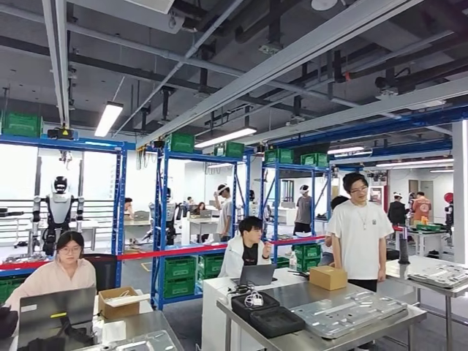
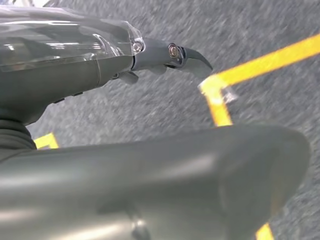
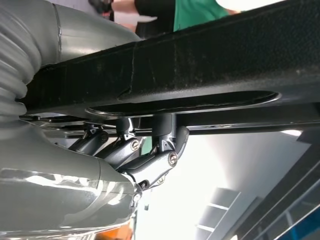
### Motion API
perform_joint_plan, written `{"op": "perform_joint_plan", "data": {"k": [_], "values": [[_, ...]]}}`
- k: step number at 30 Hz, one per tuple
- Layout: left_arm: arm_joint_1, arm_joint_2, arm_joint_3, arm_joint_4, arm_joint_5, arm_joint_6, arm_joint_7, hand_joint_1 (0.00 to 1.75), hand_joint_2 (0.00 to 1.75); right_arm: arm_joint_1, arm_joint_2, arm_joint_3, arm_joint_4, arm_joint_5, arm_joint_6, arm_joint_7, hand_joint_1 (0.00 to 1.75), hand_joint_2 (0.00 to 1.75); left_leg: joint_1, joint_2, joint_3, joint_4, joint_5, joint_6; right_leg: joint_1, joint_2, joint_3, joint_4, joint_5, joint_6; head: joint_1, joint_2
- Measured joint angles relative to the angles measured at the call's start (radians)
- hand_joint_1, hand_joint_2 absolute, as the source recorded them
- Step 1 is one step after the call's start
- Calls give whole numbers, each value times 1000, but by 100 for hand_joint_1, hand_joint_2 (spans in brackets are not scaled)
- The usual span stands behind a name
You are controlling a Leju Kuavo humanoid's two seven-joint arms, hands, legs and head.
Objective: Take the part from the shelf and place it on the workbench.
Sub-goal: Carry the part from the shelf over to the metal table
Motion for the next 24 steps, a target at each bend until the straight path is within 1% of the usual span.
{"op": "perform_joint_plan", "data": {"k": [1, 2, 3, 4, 5, 6, 7, 8, 9, 10, 11, 12, 14, 15, 16, 17, 18, 19, 20, 21, 22, 23, 24], "values": [[2, -1, 0, 0, -1, 0, 0, 0, 175, -1, 2, 0, 0, -1, 0, 0, 175, 175, -2, 19, -7, 13, -11, -4, -3, -13, 8, -15, 3, 1, 0, 0], [1, -1, 0, 0, -3, 1, 0, 0, 175, -2, 5, 0, 0, -2, 1, 1, 175, 175, -3, 45, -22, 44, -32, -8, -7, -27, 14, -28, 6, 3, 0, 0], [-1, -2, 0, 0, -4, 2, 0, 0, 175, -1, 6, -1, 1, -3, 1, 1, 175, 175, -2, 73, -45, 93, -61, -15, -7, -41, 17, -32, 7, 5, 0, 0], [-4, -2, 0, 0, -5, 3, 0, 0, 175, 0, 6, -1, 3, -4, 1, 2, 175, 175, 2, 91, -73, 153, -90, -22, -7, -56, 18, -33, 7, 5, 1, 0], [-5, -1, 0, 0, -6, 3, 0, 0, 175, 2, 6, -1, 4, -4, 2, 2, 175, 175, 8, 100, -97, 205, -109, -29, -8, -71, 19, -33, 5, 7, 1, 0], [-5, -1, 0, 0, -7, 3, 0, 0, 175, 4, 6, -1, 6, -5, 2, 3, 175, 175, 14, 106, -110, 232, -113, -37, -10, -85, 19, -33, 4, 10, 1, 0], [-3, -2, 0, 0, -8, 2, -1, 0, 175, 5, 6, -1, 8, -5, 3, 3, 175, 175, 21, 111, -104, 225, -100, -44, -12, -99, 19, -31, 1, 14, 1, 0], [-2, -2, 0, 0, -9, 2, -2, 0, 175, 5, 6, -1, 10, -6, 4, 4, 175, 175, 27, 119, -80, 183, -72, -52, -15, -111, 21, -29, -3, 20, 0, 0], [-1, -1, 0, 0, -9, 1, -3, 0, 175, 5, 6, -1, 11, -7, 4, 4, 175, 175, 31, 137, -45, 118, -43, -60, -18, -123, 22, -23, -8, 27, 0, 0], [-2, -1, 0, 0, -9, 1, -5, 0, 175, 4, 6, -2, 11, -8, 4, 4, 175, 175, 31, 154, -15, 61, -22, -63, -18, -133, 22, -17, -15, 37, 1, 0], [-4, -1, 0, 0, -10, 0, -8, 0, 175, 3, 6, -2, 11, -9, 4, 4, 175, 175, 29, 165, 5, 22, -11, -58, -18, -141, 22, -10, -20, 45, 1, 0], [-5, -1, 0, 0, -10, -1, -10, 0, 175, 2, 7, -2, 11, -10, 4, 5, 175, 175, 25, 171, 14, 3, -9, -49, -16, -149, 22, -6, -24, 52, 0, 0], [-2, -1, 0, 0, -10, -2, -13, 0, 175, 2, 7, -3, 11, -12, 5, 6, 175, 175, 17, 154, 12, 2, -12, -25, -18, -162, 25, -6, -27, 61, 0, 0], [0, -1, 0, 0, -10, -2, -15, 0, 175, 1, 8, -3, 11, -13, 5, 7, 175, 175, 16, 147, 12, 1, -11, -17, -22, -159, 28, -4, -32, 65, 0, 0], [2, 0, 0, 0, -11, -2, -16, 0, 175, 1, 8, -3, 11, -16, 6, 8, 175, 175, 15, 141, 13, 0, -11, -10, -26, -144, 24, 9, -46, 69, 0, 0], [1, 0, 0, 0, -11, -2, -17, 0, 175, 0, 9, -4, 12, -20, 7, 10, 175, 175, 15, 134, 14, 0, -10, -4, -28, -122, 12, 42, -69, 70, 0, 0], [0, 0, 0, 0, -11, -2, -18, 0, 175, 0, 9, -5, 12, -26, 9, 12, 175, 175, 14, 129, 14, -1, -10, 1, -30, -96, -10, 94, -100, 70, 0, 0], [-1, 1, 0, 0, -11, -2, -18, 0, 175, 1, 9, -5, 14, -34, 11, 13, 175, 175, 10, 122, 14, -1, -10, 5, -30, -76, -44, 165, -134, 67, 0, 0], [-2, 1, 1, 0, -11, -3, -19, 0, 175, 4, 9, -6, 17, -42, 14, 16, 175, 175, 6, 115, 14, -1, -10, 9, -28, -67, -78, 235, -159, 64, 0, 0], [-2, 1, 1, 0, -10, -4, -19, 0, 175, 6, 8, -6, 20, -48, 15, 18, 175, 175, 1, 109, 15, -1, -10, 11, -26, -63, -104, 282, -170, 59, 0, 0], [-2, 1, 1, 0, -10, -5, -19, 0, 175, 8, 8, -6, 22, -51, 16, 19, 175, 175, -4, 102, 16, -1, -10, 14, -22, -61, -114, 294, -161, 52, 0, 0], [-2, 1, 1, 0, -10, -6, -19, 0, 175, 8, 8, -6, 24, -52, 16, 21, 175, 175, -8, 97, 18, -1, -10, 15, -16, -58, -105, 264, -133, 44, 0, 0], [-2, 1, 1, 0, -10, -7, -20, 0, 175, 7, 9, -6, 25, -53, 16, 21, 175, 175, -10, 92, 20, -1, -10, 16, -7, -54, -78, 199, -91, 33, 0, 0]]}}
